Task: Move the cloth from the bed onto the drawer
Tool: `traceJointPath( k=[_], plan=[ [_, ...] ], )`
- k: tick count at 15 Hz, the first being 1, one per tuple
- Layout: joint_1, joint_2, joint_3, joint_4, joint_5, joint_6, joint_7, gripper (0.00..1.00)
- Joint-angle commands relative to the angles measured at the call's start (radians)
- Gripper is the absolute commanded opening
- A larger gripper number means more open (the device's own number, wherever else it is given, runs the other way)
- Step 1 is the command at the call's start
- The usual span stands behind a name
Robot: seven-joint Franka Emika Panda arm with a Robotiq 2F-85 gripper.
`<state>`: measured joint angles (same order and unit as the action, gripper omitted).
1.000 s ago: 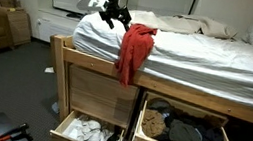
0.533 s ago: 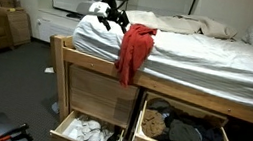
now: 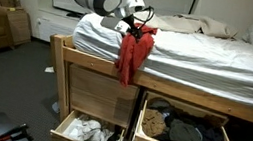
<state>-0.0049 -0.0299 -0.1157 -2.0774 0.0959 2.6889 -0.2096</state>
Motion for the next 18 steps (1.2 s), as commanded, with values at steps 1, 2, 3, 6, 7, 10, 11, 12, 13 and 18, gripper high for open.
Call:
traceJointPath(
  k=[1,2,3,6,7,10,11,12,13,18],
  plan=[
    [0.010,0.199,0.030,0.253,0.219,-0.070,-0.256,1.00],
    [-0.021,0.110,0.041,0.117,0.113,-0.008,-0.126,1.00],
    [-0.024,0.153,0.056,0.170,0.158,-0.021,-0.181,1.00],
    [-0.024,0.198,0.073,0.235,0.172,-0.033,-0.201,1.00],
    [-0.015,0.184,0.061,0.215,0.139,-0.030,-0.158,1.00],
    [-0.050,0.280,0.101,0.285,0.225,-0.033,-0.206,1.00],
    [-0.061,0.308,0.117,0.297,0.253,-0.020,-0.220,1.00],
    [-0.073,0.342,0.138,0.314,0.278,-0.012,-0.236,1.00],
    [-0.084,0.367,0.154,0.324,0.285,-0.009,-0.245,1.00],
    [-0.081,0.317,0.153,0.277,0.219,-0.012,-0.181,0.75]
  ],
)
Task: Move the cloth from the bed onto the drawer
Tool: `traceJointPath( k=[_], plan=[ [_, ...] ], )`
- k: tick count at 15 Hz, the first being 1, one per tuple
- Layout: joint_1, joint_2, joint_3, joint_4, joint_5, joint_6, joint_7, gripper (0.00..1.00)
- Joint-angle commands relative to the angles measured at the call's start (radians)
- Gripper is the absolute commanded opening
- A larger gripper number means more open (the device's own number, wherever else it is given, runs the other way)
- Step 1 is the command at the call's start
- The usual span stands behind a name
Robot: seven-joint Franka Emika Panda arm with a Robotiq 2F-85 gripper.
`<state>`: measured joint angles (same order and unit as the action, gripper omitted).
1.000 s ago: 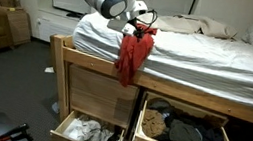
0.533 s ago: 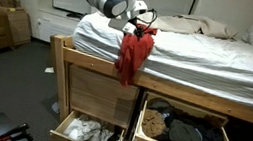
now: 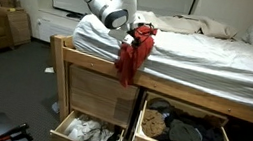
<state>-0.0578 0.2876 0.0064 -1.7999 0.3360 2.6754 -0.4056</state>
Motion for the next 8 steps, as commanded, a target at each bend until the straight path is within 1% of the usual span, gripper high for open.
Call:
traceJointPath(
  k=[1,3,7,8],
  plan=[
    [-0.027,0.012,0.028,0.016,-0.024,-0.004,0.029,0.72],
    [-0.037,0.015,0.046,0.006,0.000,0.003,0.013,0.59],
    [-0.044,0.023,0.057,-0.003,-0.007,0.015,0.013,0.31],
    [-0.045,0.025,0.058,-0.004,-0.007,0.016,0.014,0.25]
  ],
)
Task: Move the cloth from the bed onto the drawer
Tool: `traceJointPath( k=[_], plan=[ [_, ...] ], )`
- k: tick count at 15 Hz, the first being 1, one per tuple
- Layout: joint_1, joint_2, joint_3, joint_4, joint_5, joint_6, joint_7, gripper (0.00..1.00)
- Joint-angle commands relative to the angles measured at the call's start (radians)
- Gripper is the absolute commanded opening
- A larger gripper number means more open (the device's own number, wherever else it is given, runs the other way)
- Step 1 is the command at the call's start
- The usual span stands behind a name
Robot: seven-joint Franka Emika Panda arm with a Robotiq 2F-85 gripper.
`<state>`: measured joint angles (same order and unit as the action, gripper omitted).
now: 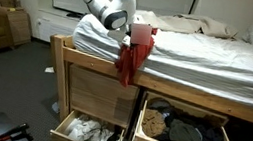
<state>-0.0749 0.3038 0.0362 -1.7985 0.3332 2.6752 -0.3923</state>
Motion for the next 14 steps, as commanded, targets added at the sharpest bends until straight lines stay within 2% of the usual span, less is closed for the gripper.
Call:
traceJointPath(
  k=[1,3,6,9,11,14],
  plan=[
    [-0.028,0.010,0.028,-0.006,-0.007,0.018,0.005,0.19],
    [-0.027,0.011,0.023,-0.008,-0.014,0.025,0.017,0.03],
    [-0.019,0.000,-0.006,-0.008,-0.057,-0.007,0.079,0.00],
    [0.003,-0.035,-0.105,0.008,-0.251,-0.185,0.275,0.00],
    [-0.015,-0.091,-0.150,0.029,-0.336,-0.339,0.356,0.00],
    [-0.030,-0.175,-0.217,0.063,-0.441,-0.493,0.497,0.00]
  ],
)
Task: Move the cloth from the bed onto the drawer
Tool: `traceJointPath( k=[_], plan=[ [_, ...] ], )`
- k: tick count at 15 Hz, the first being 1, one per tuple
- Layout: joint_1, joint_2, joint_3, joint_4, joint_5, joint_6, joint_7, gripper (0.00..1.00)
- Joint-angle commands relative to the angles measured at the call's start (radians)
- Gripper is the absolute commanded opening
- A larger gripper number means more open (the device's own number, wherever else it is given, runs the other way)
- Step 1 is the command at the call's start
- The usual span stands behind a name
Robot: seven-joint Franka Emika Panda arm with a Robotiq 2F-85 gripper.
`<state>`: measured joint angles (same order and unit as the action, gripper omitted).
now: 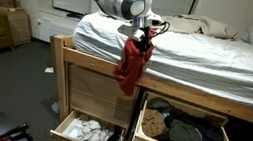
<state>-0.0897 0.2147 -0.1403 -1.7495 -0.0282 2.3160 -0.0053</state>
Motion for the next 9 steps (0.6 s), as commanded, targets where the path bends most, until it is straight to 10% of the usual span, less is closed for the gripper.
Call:
traceJointPath(
  k=[1,9],
  plan=[
    [-0.022,-0.109,-0.055,0.028,-0.106,-0.171,0.159,0.00],
    [-0.138,-0.159,-0.136,0.080,-0.071,-0.067,0.286,0.00]
  ],
)
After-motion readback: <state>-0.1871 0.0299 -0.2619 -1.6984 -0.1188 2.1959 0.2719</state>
